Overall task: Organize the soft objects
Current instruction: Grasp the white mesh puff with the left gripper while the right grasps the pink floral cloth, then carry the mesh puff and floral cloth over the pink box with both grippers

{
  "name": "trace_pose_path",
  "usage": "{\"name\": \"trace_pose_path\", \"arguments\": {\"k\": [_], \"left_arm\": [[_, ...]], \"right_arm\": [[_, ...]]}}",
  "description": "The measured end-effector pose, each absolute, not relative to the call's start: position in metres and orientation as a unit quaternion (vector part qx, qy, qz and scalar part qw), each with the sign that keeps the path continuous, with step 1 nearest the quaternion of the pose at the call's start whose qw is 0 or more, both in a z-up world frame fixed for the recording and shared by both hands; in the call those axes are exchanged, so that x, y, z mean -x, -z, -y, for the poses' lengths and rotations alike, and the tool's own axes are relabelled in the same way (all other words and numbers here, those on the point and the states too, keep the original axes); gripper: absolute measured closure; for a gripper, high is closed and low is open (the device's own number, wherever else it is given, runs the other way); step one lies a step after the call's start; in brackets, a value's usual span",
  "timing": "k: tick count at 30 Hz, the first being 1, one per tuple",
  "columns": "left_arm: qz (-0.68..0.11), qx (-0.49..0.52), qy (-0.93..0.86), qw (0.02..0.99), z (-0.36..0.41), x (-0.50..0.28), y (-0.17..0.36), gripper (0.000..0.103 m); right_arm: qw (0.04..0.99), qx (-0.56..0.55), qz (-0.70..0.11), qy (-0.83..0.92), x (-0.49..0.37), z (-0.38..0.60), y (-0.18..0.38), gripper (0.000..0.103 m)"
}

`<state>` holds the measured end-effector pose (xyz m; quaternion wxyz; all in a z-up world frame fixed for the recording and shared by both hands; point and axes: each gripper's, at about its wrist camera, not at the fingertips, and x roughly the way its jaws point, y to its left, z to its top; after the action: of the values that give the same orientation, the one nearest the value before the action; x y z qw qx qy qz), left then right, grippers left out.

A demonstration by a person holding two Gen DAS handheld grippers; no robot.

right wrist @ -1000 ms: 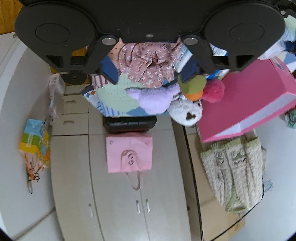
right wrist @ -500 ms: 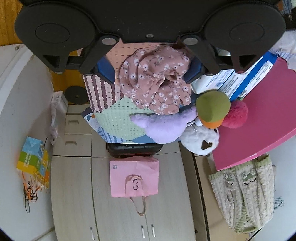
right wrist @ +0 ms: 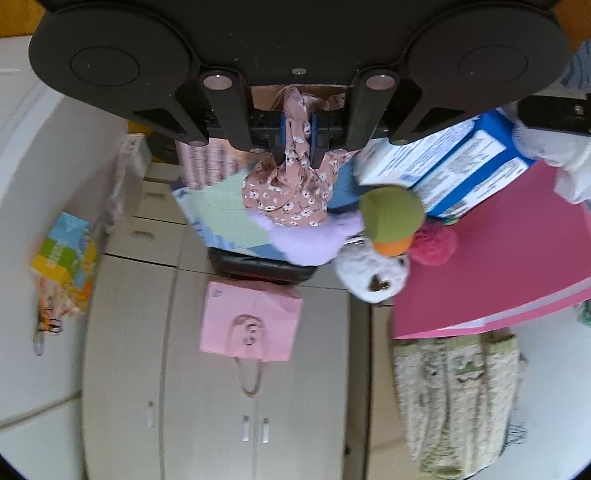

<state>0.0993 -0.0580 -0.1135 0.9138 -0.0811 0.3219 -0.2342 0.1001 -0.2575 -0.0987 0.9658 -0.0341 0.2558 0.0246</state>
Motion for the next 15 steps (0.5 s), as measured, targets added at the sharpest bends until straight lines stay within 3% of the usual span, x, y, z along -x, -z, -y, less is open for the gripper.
{"name": "trace_pose_path", "arguments": {"k": [15], "left_arm": [[-0.36,0.086,0.241,0.897,0.048,-0.101,0.106,0.061]], "right_arm": [[0.966,-0.012,-0.253,-0.057,-0.059,0.263,0.066,0.09]]}}
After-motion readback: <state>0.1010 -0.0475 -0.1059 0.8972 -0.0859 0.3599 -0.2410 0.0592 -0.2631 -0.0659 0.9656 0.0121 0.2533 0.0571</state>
